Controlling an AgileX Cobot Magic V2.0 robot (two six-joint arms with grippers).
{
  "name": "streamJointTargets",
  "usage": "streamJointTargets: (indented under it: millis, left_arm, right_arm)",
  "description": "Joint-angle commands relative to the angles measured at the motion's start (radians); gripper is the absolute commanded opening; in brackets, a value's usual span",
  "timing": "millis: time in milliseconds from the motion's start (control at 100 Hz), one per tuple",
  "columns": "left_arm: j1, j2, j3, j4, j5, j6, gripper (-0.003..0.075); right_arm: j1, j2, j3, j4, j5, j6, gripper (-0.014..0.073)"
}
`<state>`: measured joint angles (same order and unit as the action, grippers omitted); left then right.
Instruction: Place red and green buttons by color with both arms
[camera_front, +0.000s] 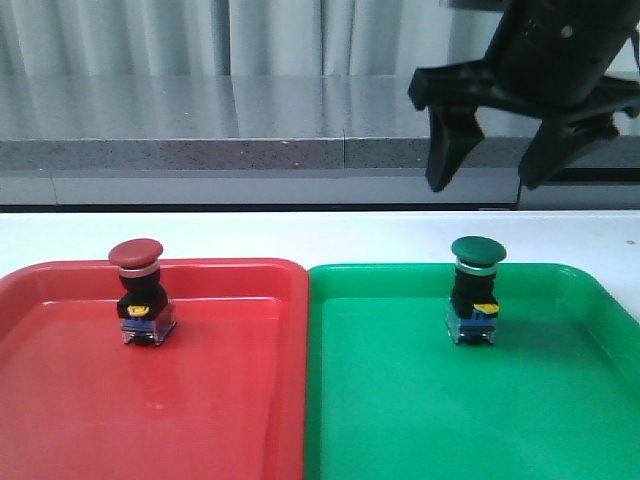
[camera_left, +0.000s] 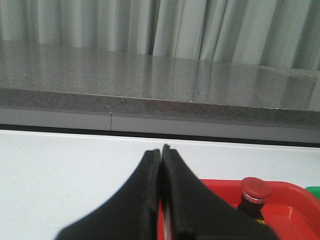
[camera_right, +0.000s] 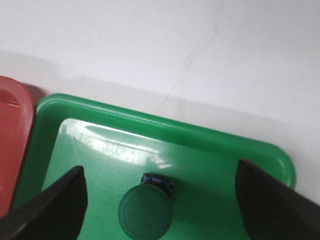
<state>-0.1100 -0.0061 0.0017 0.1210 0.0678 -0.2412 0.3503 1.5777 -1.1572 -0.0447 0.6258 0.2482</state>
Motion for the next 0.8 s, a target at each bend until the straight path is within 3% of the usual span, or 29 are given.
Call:
streamJointTargets:
  millis: [0,390,790]
  left_arm:
    - [0.004,-0.028,0.042,-0.001,-0.078,-0.005,-0.0019]
    - [0.004,-0.028,0.042,-0.001,-0.078,-0.005,-0.0019]
    - [0.004,-0.028,0.042,-0.001,-0.078,-0.005,-0.0019]
  right_arm:
    - [-0.015,-0.104,-0.016,-0.052,-0.049,0.000,0.0604]
    - [-0.160,-0.485,0.170,-0.124,-0.090,0.000,0.0604]
    - [-0.164,-0.884,0.415,-0.194,-0.102,0.000,0.0601]
